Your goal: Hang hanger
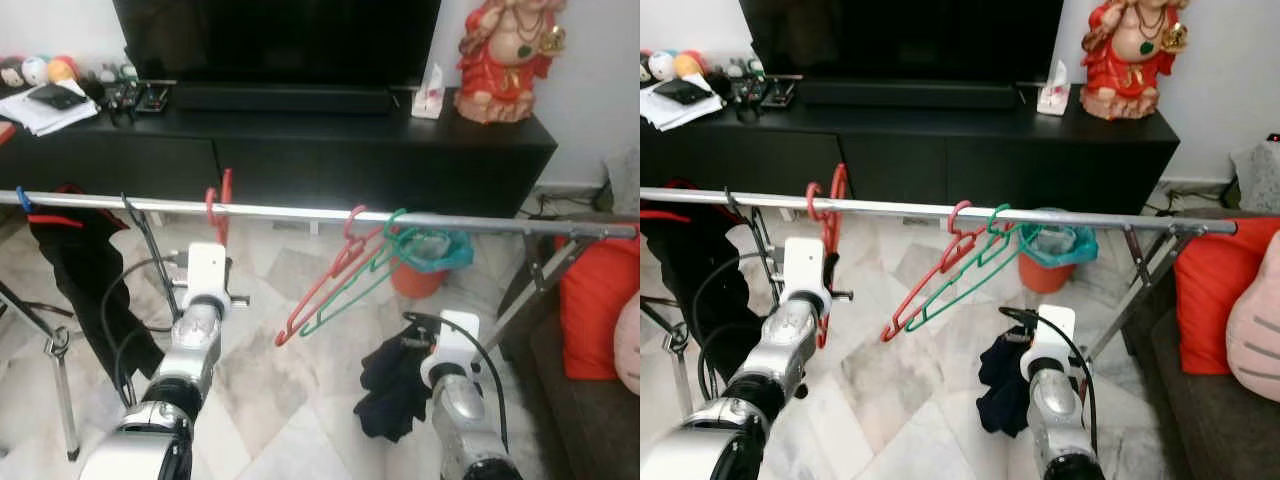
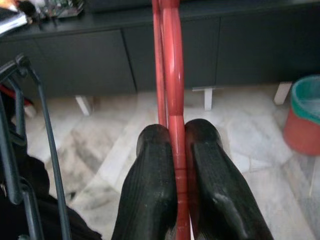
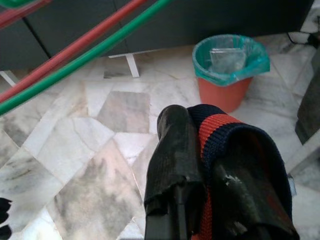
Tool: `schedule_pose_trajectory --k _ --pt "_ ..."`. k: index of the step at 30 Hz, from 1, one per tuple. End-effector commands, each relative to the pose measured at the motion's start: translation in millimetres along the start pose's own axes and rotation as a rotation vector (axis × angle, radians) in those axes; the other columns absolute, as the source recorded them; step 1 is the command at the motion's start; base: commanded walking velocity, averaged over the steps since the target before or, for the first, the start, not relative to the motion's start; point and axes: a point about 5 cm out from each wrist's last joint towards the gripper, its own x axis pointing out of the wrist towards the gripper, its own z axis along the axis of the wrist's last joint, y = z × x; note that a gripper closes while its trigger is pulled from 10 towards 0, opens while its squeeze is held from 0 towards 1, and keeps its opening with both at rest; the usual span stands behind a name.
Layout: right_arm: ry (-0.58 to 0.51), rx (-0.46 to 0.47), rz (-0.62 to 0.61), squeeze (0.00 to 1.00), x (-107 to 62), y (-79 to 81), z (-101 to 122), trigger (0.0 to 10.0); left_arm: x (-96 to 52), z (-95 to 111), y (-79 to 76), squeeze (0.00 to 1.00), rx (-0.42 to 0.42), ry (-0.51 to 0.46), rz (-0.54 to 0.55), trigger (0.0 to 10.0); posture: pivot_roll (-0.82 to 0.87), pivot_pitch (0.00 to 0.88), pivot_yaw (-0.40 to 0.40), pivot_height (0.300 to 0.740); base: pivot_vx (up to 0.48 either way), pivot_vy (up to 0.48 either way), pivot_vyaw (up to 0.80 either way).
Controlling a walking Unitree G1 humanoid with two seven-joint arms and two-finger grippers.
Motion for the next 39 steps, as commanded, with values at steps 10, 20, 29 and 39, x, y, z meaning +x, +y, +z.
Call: schedule_pose_trajectory --k 10,20,29,39 --pt "-0.066 -0.049 -0.006 0.00 -6.6 -12.2 7.3 10.0 -44.2 -27.1 11.5 0.00 0.026 -0.018 -0.022 10.0 -0.06 0.000 0.008 0.740 0.000 0.000 0.00" --pt "-0.093 -0.043 -0.004 0.00 -3.0 -9.7 16.7 10.0 -44.9 -19.0 2.6 0.00 -0.008 -0.031 -0.047 10.0 -0.06 0.000 0.009 0.740 0.000 0.000 0.00" --pt "-0.117 -0.034 -0.009 0.00 -2.4 -10.9 22.9 10.0 -47.9 -18.9 0.3 0.00 -0.016 -0.024 -0.050 10.0 -0.06 0.000 0.006 0.740 -0.160 0.000 0.00" --pt "-0.128 -0.031 -0.006 0.00 -1.5 -10.3 26.9 10.0 -48.5 -17.6 -1.9 0.00 -0.024 -0.026 -0.044 10.0 -0.06 0.000 0.007 0.740 -0.244 0.000 0.00"
